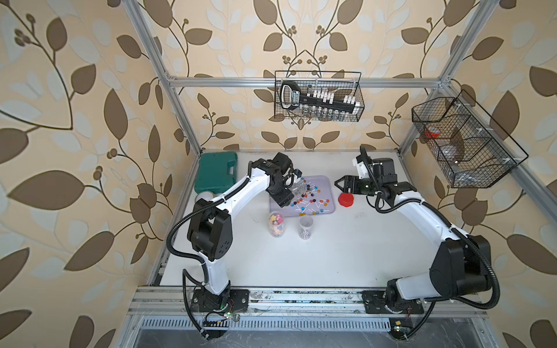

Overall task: Pour the candies out of the jar
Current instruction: 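Pour the candies out of the jar onto the tray, then place the jar at the center of the board.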

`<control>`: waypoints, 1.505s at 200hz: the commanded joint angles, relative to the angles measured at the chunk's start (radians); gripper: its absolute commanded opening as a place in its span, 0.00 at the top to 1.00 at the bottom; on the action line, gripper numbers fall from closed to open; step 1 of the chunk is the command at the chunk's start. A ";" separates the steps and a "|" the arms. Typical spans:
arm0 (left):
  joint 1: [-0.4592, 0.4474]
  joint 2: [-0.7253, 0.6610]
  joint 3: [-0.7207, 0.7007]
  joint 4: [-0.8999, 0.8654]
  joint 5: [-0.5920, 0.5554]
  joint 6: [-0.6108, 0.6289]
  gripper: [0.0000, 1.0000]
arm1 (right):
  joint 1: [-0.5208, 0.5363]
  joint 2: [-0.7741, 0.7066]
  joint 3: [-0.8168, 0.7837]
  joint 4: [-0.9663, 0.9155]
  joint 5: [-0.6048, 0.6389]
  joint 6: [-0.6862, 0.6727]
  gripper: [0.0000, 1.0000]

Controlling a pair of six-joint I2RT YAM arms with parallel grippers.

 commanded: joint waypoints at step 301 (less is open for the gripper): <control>-0.007 -0.248 -0.174 0.224 0.491 0.038 0.33 | 0.151 0.118 0.166 -0.125 -0.513 -0.088 0.58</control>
